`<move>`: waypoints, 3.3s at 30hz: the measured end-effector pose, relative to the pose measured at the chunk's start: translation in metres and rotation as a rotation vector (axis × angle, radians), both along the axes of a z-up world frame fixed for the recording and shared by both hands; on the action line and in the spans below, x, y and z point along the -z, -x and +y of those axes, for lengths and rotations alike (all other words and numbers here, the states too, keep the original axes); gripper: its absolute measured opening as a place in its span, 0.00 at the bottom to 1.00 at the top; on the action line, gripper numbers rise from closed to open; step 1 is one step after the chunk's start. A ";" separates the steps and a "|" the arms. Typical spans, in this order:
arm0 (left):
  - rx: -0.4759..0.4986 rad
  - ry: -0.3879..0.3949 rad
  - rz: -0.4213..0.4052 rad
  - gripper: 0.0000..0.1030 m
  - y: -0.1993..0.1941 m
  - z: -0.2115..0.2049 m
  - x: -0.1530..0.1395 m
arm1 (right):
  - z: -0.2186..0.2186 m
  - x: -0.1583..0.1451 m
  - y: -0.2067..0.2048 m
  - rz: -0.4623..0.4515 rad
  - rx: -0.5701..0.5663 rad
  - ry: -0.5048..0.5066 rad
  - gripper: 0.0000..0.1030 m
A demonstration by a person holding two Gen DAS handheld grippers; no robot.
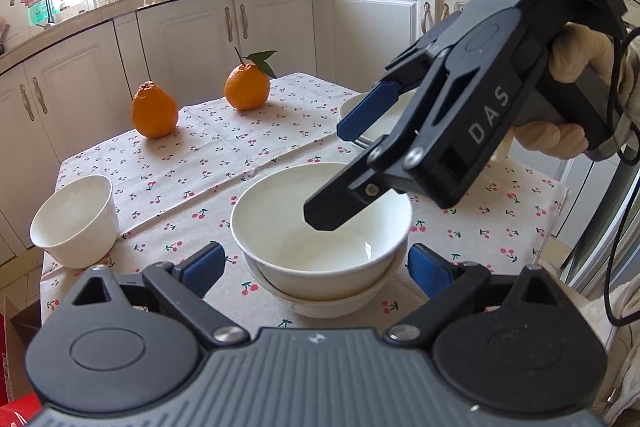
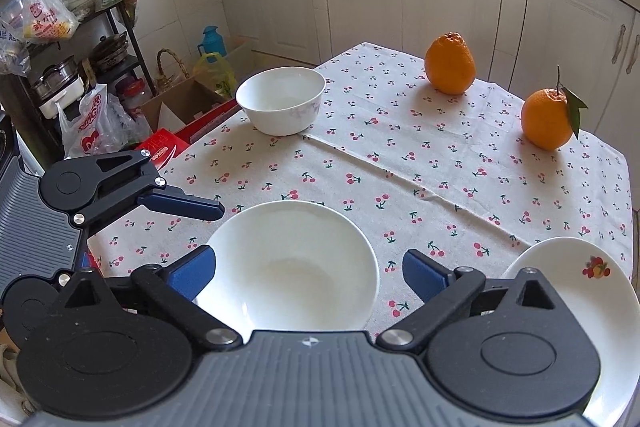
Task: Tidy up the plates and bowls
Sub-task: 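Open the right gripper to release the stacked bowl, then move the right gripper to the remaining white bowl on the cloth, then grasp the white bowl rim with the right gripper and lift it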
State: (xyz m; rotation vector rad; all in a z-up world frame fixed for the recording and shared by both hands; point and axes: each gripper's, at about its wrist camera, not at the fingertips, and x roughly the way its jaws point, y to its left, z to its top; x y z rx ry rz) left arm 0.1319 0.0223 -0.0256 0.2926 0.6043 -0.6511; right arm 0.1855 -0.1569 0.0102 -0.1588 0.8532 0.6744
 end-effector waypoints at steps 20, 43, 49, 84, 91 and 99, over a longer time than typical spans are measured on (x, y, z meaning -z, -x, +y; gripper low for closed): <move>-0.204 0.079 -0.088 0.97 -0.007 0.074 -0.018 | 0.044 -0.012 -0.005 -0.068 -0.048 0.095 1.00; -0.331 0.052 -0.113 0.98 -0.075 0.129 0.004 | 0.112 -0.016 -0.074 -0.093 -0.124 0.155 1.00; -0.326 0.046 -0.109 0.98 -0.099 0.131 0.014 | 0.126 -0.009 -0.108 -0.075 -0.149 0.159 1.00; -0.313 0.046 -0.085 0.95 -0.156 0.131 0.041 | 0.178 0.038 -0.211 0.114 -0.216 0.090 0.72; -0.312 0.058 -0.086 0.92 -0.158 0.131 0.041 | 0.177 0.039 -0.212 0.120 -0.212 0.082 0.71; -0.310 0.055 -0.078 0.92 -0.154 0.130 0.039 | 0.171 0.036 -0.209 0.133 -0.202 0.058 0.71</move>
